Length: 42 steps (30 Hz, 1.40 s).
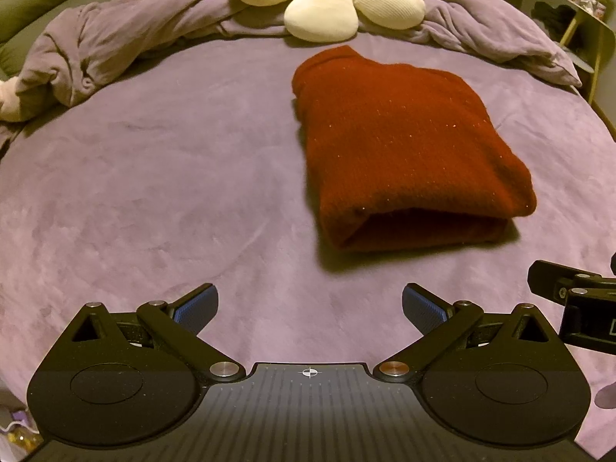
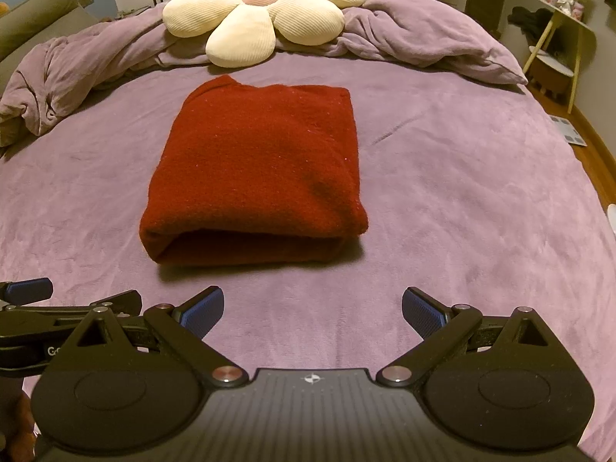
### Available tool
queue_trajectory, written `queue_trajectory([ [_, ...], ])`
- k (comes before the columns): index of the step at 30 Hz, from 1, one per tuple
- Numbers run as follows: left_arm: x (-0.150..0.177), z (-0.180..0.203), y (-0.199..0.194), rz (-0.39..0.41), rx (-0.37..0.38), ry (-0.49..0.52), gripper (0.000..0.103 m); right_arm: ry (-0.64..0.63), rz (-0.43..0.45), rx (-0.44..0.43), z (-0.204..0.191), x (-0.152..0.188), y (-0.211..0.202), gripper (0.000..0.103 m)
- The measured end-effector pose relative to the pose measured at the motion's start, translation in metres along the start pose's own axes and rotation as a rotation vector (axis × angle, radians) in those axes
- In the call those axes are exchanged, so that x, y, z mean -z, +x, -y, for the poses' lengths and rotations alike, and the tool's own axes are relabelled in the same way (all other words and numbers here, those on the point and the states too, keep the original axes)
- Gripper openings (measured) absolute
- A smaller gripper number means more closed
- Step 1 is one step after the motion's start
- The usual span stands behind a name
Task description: Fold small clothes
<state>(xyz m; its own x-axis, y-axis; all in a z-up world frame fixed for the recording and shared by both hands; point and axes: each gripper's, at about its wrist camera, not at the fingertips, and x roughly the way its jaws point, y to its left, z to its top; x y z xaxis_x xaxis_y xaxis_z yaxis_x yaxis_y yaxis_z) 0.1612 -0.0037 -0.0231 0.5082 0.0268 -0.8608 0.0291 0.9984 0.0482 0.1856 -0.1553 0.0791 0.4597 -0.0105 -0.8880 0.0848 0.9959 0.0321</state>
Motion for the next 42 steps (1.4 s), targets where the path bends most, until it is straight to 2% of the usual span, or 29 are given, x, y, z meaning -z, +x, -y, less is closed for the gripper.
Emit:
queue_trajectory([
  [42,0.0014,0.0039,-0.0023,-0.004,0.018,0.008,0.103,0.004,0.024,0.007,-0.0009,0.0026,-0.0079,0.099],
])
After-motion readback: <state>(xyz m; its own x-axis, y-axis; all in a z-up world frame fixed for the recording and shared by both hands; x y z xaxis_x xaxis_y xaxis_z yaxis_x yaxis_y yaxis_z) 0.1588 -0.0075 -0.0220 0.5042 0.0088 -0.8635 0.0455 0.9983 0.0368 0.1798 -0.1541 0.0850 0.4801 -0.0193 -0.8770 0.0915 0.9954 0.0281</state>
